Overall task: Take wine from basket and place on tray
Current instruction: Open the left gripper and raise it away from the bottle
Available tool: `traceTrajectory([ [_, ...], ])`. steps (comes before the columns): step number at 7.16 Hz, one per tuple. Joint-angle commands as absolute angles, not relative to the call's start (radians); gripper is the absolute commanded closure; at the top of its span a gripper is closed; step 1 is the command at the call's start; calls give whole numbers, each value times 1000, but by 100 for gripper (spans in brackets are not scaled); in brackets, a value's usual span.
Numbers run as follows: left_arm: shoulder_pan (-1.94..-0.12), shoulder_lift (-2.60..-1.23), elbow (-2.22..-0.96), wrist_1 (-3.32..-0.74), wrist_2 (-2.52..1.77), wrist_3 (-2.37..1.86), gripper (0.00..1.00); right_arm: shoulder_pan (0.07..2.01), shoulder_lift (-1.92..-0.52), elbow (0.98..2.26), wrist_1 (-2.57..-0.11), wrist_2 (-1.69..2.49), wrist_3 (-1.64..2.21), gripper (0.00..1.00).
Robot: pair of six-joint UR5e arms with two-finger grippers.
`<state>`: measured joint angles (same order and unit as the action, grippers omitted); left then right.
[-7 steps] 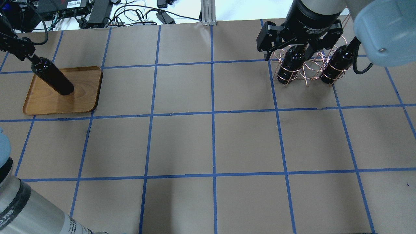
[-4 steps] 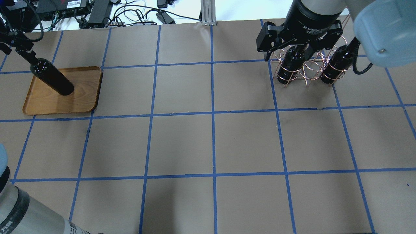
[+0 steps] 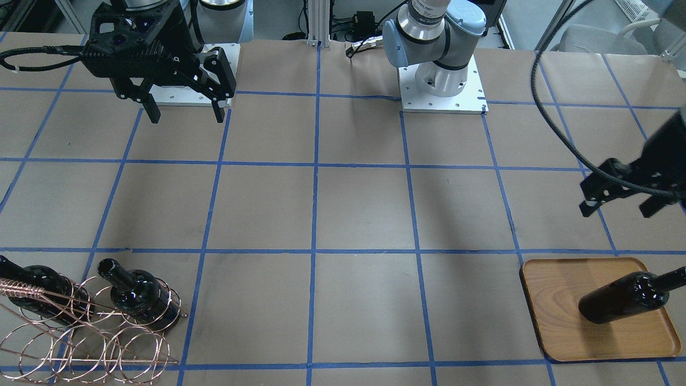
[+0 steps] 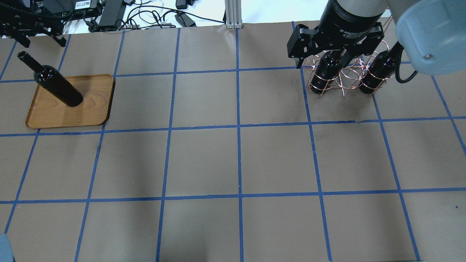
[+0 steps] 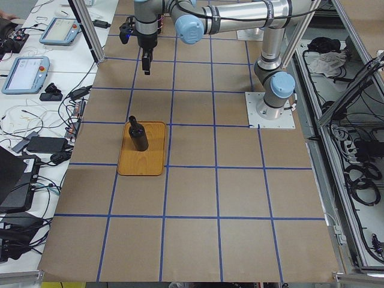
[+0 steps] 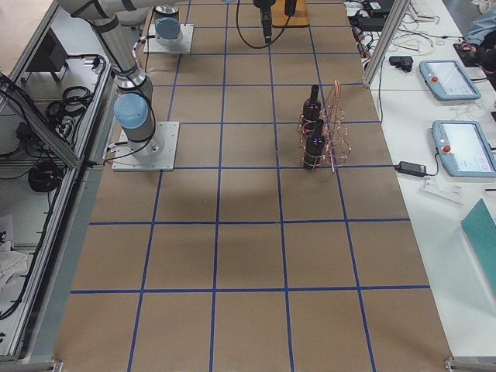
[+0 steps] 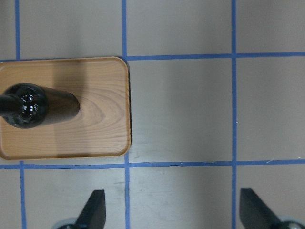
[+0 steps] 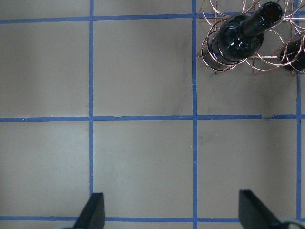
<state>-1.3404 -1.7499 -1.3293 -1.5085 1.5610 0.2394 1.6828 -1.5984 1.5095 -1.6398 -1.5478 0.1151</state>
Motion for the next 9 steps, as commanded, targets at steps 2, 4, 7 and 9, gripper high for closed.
traceTrajectory([
  [2, -1546, -1669, -1385, -1491, 1552, 17, 0, 1683, -1598, 1511, -1640, -1548, 115, 0],
  [4, -1595, -1617, -1435, -1496, 1568, 15, 0, 1683, -1598, 1511, -1640, -1548, 115, 0],
  [7, -1595, -1549, -1522, -1496, 1566, 23, 0, 1683, -1598, 1511, -1640, -1548, 115, 0],
  [9, -1595, -1549, -1529, -1502, 1565, 23, 0, 1683, -1598, 1511, -1640, -1548, 115, 0],
])
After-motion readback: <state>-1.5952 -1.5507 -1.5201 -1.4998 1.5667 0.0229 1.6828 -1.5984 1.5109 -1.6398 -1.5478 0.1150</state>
